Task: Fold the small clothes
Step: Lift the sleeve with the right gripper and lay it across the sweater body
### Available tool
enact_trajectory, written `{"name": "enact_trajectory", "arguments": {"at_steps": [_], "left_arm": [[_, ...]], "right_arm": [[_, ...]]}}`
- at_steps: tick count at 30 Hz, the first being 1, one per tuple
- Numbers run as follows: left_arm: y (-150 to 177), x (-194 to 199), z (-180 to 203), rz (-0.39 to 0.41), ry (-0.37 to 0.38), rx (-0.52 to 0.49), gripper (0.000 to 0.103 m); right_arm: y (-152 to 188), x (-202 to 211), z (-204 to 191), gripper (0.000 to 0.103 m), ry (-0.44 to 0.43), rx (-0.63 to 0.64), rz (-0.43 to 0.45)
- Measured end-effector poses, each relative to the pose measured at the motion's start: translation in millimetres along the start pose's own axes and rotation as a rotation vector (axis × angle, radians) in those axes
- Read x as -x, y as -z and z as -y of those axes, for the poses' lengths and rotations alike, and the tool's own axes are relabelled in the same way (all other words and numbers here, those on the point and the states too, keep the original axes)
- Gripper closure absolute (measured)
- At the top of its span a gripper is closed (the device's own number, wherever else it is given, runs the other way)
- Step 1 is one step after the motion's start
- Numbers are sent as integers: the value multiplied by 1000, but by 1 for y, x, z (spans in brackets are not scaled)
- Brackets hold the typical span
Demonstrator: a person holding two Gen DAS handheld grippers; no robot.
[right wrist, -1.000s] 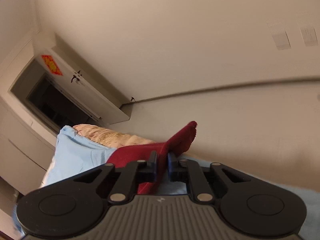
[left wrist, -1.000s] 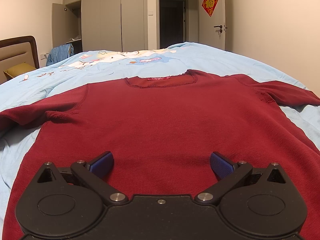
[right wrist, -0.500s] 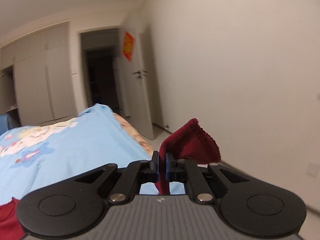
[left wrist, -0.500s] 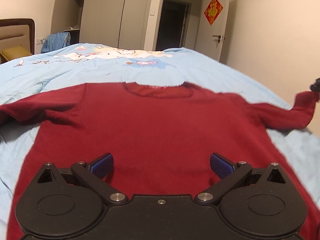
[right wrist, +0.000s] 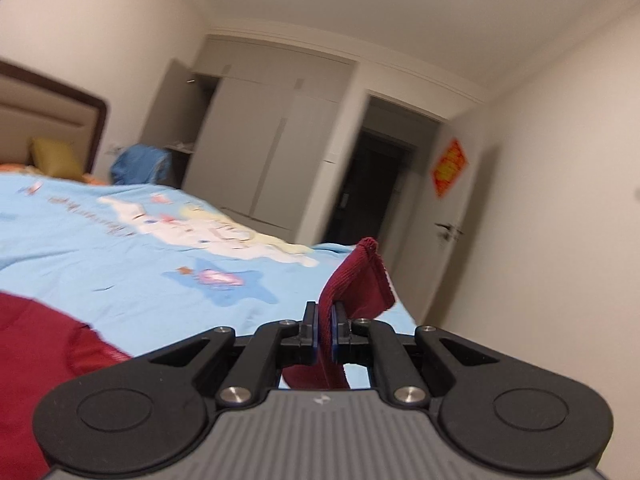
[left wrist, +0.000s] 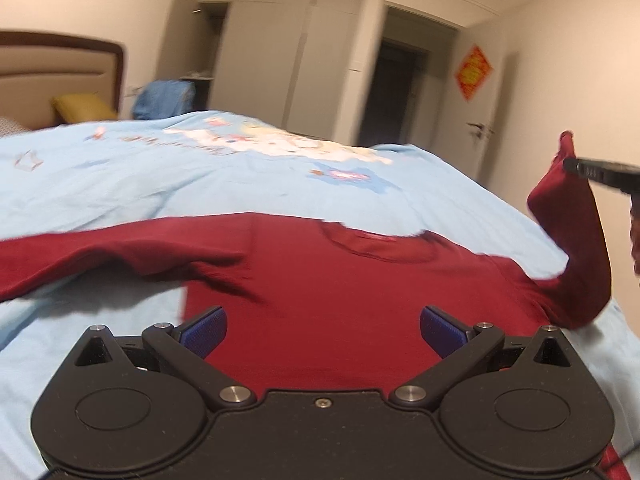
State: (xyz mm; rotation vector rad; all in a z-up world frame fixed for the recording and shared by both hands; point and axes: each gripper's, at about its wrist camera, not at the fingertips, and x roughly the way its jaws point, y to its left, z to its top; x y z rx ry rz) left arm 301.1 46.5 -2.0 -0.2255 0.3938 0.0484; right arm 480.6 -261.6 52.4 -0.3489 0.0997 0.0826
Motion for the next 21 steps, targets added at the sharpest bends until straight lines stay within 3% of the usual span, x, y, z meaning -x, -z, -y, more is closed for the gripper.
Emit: {"name": "enact_trajectory", "arguments": {"at_steps": [10,21], "left_arm": [[-2,18,-54,30,-105,101,1],[3,24,-77,35,-149,164,1]], "right_arm": [[2,27,-155,96,-215,315,18],[42,65,-246,96,-410,626,49]]}}
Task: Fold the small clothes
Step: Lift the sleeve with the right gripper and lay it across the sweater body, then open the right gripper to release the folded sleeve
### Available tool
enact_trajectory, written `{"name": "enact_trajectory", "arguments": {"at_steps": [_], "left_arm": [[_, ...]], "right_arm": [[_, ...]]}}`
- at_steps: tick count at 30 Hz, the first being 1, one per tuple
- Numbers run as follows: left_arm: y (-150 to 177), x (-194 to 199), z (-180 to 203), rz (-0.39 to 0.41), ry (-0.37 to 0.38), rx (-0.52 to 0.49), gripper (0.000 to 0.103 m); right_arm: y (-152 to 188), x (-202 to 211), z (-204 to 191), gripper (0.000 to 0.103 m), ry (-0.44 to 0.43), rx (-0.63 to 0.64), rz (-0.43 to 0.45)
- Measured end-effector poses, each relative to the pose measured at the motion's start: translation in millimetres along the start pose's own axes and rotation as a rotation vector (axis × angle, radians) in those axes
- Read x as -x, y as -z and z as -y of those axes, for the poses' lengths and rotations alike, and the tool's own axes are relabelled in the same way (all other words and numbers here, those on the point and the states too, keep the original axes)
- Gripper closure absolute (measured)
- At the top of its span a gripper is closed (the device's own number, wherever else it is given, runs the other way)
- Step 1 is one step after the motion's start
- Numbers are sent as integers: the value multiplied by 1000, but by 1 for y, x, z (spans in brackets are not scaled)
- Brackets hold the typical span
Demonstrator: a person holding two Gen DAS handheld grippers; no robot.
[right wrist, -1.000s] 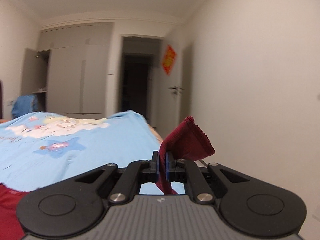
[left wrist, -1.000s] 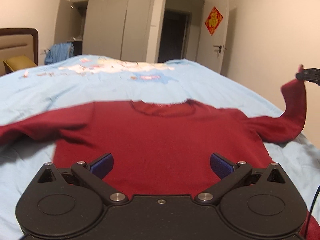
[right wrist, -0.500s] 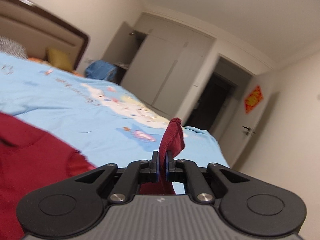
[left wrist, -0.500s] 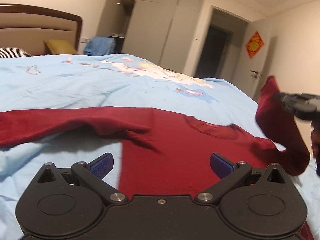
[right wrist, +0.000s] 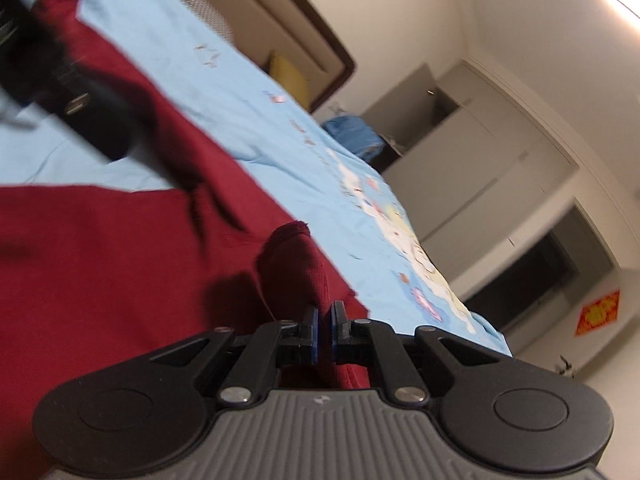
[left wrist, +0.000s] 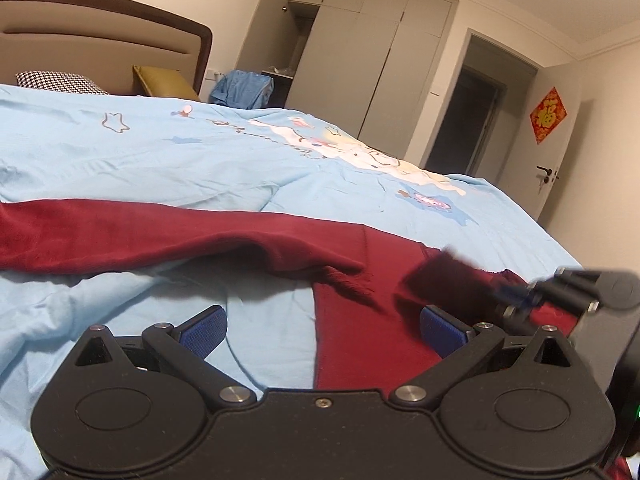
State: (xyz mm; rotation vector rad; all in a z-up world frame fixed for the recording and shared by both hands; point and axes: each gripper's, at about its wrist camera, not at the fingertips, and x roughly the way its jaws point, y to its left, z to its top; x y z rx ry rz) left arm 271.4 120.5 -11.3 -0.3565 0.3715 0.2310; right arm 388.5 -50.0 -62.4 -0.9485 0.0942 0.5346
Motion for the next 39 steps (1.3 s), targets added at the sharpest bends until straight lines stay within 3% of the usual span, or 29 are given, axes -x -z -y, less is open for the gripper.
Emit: {"name": "enact_trajectory", "arguments": {"at_steps": [7,10,15,17,21,25,34,37,39], "left_arm": [[2,-1,2,-2,-11,1,1],[2,-3,4,-4,-8,-4,1],[-2,-14,15,-14,12,-29,1],[-3,-25,25,-24,31,-58,1],[-4,-58,50,-86,65,-113,1],[4,-90,66,-138,74,-129,1],[29,-111,72,-156,21,-198,0],[31,-111,72,-145,19,-202,0],[32,-111,72,-142,19,-203,0]], "right_arm": [[13,7,-28,95,-96,62,-14],[21,23,-27,84,-134,58,-6],[36,51,-9,34,-151,-13,0],[43,60,5,20,-152,-69,-10],[65,68,37,9,-128,-194,-51],[94,70,74,5,-88,-381,-127],[181,48,184,5,33,-1026,-239],[215,30,215,11,21,-1206,-263],[239,20,228,25,3,-1319,-271]]}}
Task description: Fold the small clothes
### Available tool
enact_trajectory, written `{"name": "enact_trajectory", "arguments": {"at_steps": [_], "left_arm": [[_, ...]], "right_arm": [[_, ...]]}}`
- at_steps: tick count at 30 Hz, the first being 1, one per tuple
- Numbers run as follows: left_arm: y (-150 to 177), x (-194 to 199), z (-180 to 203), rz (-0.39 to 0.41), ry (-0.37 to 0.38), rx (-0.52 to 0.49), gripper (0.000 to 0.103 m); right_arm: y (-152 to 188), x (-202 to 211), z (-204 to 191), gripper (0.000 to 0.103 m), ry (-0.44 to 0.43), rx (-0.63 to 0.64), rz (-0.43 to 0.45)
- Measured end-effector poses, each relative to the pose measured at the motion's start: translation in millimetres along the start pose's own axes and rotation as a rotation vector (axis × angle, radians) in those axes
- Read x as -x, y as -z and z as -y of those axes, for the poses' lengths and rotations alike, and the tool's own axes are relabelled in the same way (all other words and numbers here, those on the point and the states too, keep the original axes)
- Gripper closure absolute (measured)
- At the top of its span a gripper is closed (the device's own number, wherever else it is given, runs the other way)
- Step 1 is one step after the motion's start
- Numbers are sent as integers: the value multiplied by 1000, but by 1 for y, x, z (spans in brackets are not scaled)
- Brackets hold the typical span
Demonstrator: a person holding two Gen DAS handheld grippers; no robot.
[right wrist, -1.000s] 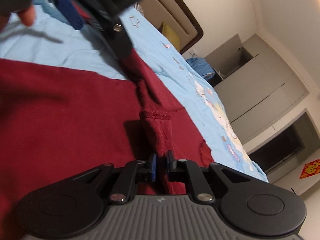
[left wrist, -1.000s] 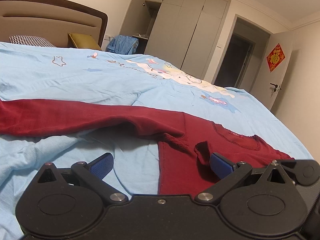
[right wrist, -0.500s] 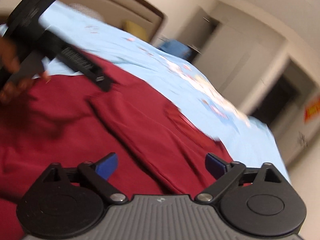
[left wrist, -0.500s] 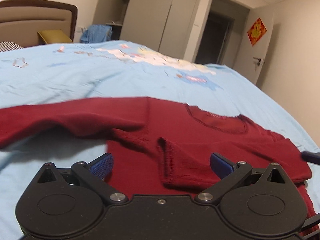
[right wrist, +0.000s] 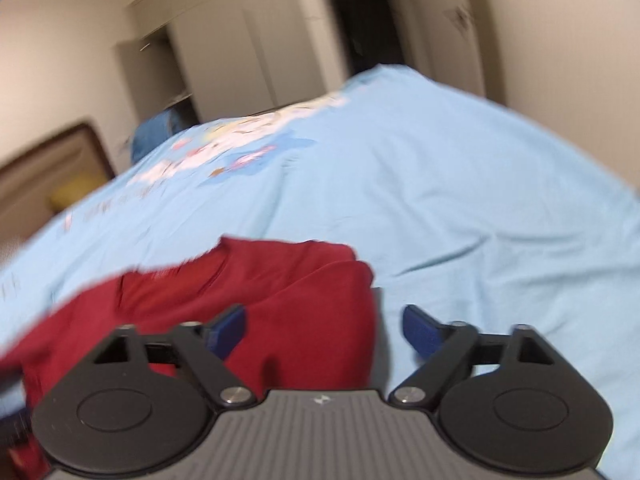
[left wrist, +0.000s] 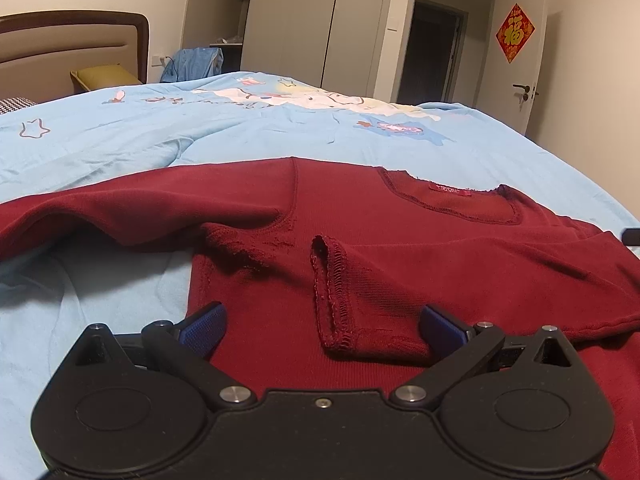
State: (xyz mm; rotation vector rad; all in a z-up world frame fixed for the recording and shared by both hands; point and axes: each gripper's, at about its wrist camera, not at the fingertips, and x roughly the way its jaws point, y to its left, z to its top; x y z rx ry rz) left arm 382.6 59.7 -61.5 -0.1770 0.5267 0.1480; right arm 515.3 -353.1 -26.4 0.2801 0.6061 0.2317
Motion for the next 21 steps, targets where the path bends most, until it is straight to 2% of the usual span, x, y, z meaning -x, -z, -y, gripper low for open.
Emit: {"name": "enact_trajectory", "arguments": {"at_steps": [1,2,5,6,8,11,13,15,18,20,21], "left_arm": [[-1,0,0,0,0,1,0],[0,0,0,1,1,2,0],[-1,0,0,1,1,2,0],[-1,0,0,2,2,3,0],[0,0,0,3,4,5,0],[0,1,-1,5,5,6,0],[0,0,-1,5,5,6,0],[0,0,-1,5,5,7,0],[0,0,-1,5,6,7,0],[0,0,-1,5,7,8,0],[0,0,-1,5,7,8,0]], "right_arm": [[-3,-5,5,28,-6,-31,-11],[-5,-12,10,35,-5,-46,-23],[-7,-27,11,69,34,-34,-51],[-7,-27,10,78,46,-24,-38],[-6,-16,1,87,88,59,33],[3,2,-30,93,226,333,141],[9,2,-39,95,273,429,143],[11,-4,-36,96,286,424,99],[12,-5,-23,96,279,356,81],[15,5,-14,94,250,299,83],[19,12,-10,90,245,292,86]]}}
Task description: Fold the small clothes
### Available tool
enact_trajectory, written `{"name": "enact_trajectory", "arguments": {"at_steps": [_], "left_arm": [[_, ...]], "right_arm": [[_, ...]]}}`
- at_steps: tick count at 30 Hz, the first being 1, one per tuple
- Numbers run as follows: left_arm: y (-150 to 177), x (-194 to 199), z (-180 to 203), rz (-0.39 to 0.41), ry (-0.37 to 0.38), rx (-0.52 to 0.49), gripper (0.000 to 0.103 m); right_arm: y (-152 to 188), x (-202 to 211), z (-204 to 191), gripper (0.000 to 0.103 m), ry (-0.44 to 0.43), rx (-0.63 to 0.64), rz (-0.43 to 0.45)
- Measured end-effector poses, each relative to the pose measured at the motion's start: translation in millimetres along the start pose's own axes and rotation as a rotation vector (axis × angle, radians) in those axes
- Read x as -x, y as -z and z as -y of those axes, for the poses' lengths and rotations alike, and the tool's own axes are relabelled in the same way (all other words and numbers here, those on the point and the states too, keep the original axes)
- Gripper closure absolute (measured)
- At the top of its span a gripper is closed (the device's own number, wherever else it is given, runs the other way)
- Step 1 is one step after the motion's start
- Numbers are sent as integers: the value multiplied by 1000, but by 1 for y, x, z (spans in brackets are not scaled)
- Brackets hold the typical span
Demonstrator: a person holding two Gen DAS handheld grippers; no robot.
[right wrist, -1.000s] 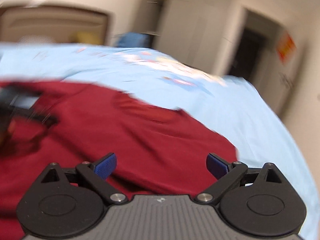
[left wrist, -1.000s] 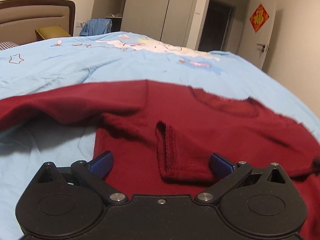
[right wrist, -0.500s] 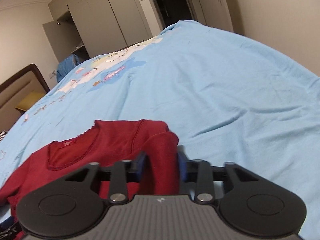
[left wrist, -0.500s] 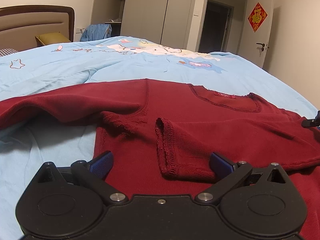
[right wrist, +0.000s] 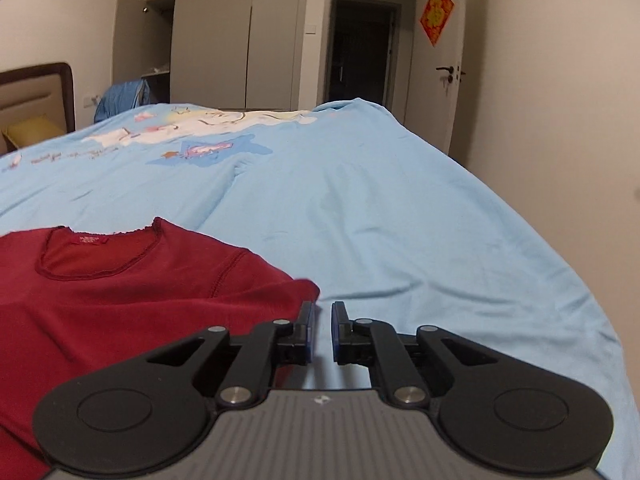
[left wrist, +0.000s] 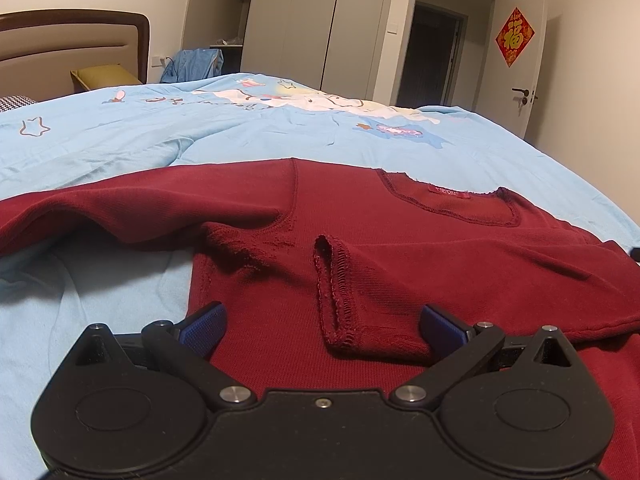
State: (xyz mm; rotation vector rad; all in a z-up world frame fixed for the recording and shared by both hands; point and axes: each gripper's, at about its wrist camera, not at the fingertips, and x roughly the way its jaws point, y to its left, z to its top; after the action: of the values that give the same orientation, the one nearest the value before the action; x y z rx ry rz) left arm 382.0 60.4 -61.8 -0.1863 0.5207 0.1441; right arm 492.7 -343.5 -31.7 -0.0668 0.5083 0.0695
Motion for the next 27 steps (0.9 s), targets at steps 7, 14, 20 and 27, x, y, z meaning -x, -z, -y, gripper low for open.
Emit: {"name": "enact_trajectory", "arguments": {"at_steps": [7,14,20,27], "left_arm": [[0,0,0,0,-1,-1,0],[2,5,-10,32,46,51,0],[3,7,-17,45,79,96,0],[3,7,-17,46,80,98,0]], "right_arm": [[44,68,8,44,-28,68,37],[82,87,-16,35,-36,183,30],[70,71,-39,42,-4,180,113],[67,64,-36,94,94,109,154]]}}
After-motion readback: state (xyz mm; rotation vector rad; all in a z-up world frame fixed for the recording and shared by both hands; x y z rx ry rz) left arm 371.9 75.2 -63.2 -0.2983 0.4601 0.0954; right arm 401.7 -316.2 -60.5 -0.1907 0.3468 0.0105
